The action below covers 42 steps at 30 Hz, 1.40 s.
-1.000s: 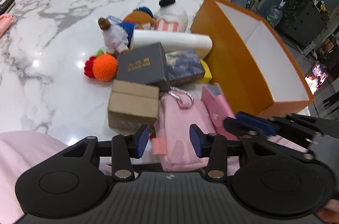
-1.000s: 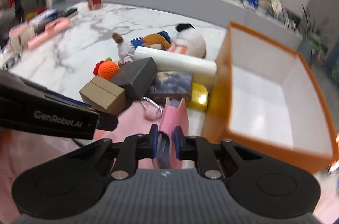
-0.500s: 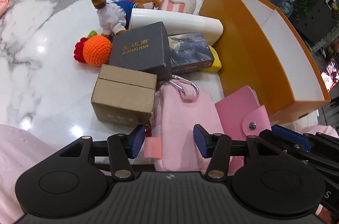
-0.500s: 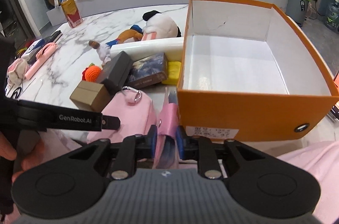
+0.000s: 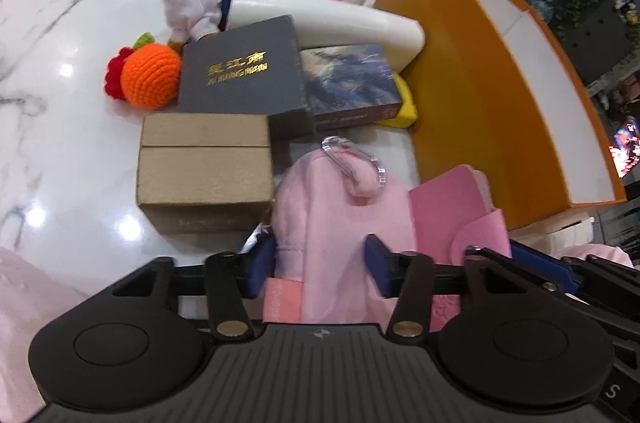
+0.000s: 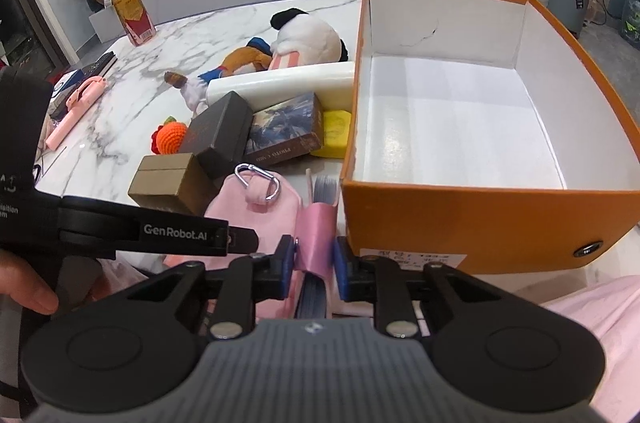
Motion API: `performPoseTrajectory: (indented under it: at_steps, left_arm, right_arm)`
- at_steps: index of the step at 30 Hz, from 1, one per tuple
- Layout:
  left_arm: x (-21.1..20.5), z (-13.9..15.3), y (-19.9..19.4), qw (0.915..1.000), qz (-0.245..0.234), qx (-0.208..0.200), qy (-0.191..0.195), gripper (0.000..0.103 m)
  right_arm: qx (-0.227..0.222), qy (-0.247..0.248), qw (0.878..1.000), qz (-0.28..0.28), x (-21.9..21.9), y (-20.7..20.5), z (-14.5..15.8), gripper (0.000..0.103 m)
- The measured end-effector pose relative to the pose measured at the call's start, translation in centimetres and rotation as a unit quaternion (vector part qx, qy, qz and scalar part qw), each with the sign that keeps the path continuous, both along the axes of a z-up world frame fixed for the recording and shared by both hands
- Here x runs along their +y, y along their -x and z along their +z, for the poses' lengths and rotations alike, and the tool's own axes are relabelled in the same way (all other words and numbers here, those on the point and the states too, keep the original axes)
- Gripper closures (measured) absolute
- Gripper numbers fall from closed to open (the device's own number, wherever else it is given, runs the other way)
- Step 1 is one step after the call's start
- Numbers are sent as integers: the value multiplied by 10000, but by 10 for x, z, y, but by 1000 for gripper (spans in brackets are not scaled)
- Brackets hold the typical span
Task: Organize objects
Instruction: 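Grasp the pink carabiner bag with the left gripper while the right holds the wallet, then carry the pink bag into the orange box with the left while the right carries the wallet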
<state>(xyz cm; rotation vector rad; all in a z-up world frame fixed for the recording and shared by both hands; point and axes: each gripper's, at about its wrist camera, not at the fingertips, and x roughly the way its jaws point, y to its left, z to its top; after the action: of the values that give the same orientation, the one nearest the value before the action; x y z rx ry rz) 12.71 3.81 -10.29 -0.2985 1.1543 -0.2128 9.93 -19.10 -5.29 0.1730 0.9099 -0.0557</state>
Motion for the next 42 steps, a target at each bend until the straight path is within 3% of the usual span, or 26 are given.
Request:
performPoseTrajectory:
  at_steps: [3,6,14,23,29,32,35,40,42]
  left_arm:
    - [0,7,9,9995,3,-318,-25,68]
    - [4,17,21,9981,81,-590,127,77]
    - [0,76,57,9900,27,-1334,-462,79]
    - [-35,160,78,9673,-433,-2350,-853,79]
    - [-83,195,61,9478,-986,-2846,-1043,79]
    - [-108,197,40,9459,-1192,-2827,-1053,79]
    - [-132,187,15,9494,-1399,-2609,-1047,79]
    - [-160,144,-25,9553,-1548,-2064,-1441,79]
    - [-168,127,-33,9532,-1612,-1912,-1698,80]
  right_arm:
    - [-8,24,10000,44,1,1,0,82]
    - [-19,18,9999,107,1,6,1,83]
    - [-381,-100,9987,325,5,34,21,85]
    - [-1482,-488,9875,200,-18,81,86,86]
    - [-2083,-273,9770,-359,-51,88,117,86]
    - [-2220,-345,9722,-655,-71,81,120,86]
    - [-2260,-308,9700,-845,-89,68,118,86]
    - [-1969,-455,9727,-1139,-123,39,95,86]
    - [-1835,-609,9736,-1212,-131,30,83,86]
